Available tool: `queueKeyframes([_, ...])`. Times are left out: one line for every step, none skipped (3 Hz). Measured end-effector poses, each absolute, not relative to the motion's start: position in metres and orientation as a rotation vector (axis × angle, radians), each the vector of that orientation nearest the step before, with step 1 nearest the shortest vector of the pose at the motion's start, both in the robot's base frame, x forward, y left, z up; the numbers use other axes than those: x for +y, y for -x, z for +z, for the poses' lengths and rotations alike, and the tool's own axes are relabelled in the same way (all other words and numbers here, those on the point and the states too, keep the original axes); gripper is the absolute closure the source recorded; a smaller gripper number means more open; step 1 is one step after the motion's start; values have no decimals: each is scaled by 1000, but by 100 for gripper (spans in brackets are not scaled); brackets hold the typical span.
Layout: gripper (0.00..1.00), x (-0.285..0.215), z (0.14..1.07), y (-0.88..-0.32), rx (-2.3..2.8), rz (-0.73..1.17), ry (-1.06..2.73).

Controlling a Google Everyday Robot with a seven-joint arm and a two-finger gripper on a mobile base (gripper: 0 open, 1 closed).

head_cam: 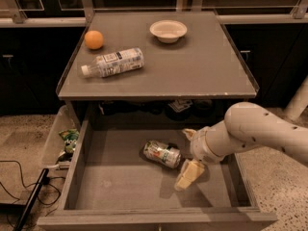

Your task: Pick 7up can from top drawer and place on counter

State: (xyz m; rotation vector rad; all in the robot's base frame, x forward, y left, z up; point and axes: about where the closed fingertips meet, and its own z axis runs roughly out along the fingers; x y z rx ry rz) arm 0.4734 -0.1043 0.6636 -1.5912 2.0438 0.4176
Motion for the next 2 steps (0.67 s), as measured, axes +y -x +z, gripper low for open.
queueKeyframes([0, -90, 647, -491, 2018, 446, 1521])
queueKeyframes([0, -73, 638, -504, 2015, 480, 1458])
